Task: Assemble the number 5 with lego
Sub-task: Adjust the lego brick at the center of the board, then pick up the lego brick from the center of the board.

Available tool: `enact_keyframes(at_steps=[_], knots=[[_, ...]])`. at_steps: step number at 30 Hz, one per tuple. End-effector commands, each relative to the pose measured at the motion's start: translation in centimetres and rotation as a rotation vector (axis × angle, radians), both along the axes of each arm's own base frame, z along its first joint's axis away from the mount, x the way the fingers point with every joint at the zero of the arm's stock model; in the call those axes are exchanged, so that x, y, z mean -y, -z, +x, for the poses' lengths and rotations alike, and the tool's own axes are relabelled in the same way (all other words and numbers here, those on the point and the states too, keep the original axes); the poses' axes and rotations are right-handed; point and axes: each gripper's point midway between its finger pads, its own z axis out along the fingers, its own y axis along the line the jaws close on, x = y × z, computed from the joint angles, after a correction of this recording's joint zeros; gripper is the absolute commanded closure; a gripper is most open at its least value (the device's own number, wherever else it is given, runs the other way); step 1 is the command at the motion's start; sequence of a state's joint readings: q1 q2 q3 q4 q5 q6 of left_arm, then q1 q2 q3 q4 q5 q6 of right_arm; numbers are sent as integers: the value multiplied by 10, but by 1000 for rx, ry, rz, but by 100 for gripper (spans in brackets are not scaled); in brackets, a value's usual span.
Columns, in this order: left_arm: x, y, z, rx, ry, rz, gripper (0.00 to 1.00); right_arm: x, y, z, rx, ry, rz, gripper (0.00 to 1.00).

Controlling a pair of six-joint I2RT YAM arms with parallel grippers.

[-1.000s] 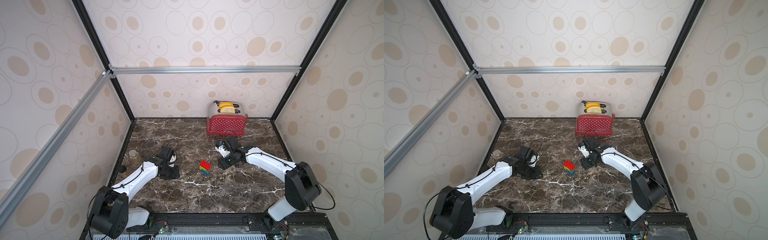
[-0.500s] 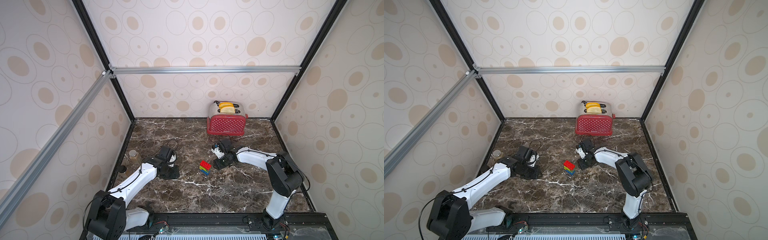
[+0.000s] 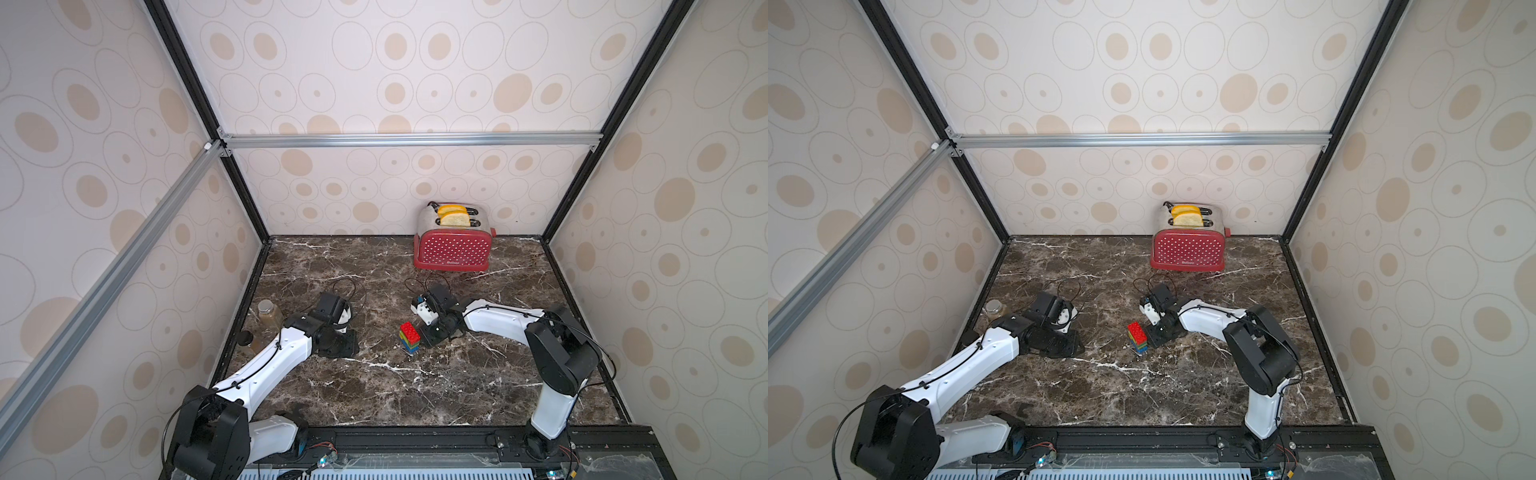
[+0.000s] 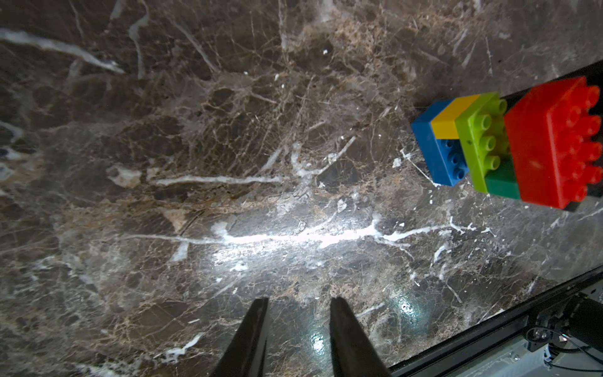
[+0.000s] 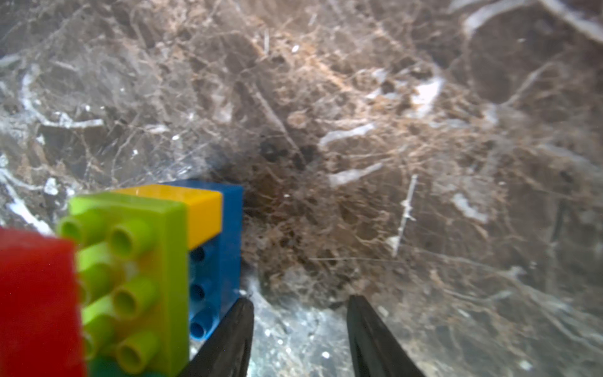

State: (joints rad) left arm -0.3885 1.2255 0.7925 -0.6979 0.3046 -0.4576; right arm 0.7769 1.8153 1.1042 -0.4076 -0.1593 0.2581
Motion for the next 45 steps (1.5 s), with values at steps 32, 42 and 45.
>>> enact_keyframes(at_steps=[32,42,45], knots=[[97,-62,12,271,268,-51,31,92,-56,-22,82,202,44,47],[129,-39,22,270,325,37,29,111,-57,-30,74,223,61,47],[133,-31,24,263,328,60,29,111,-57,-31,76,215,64,47]])
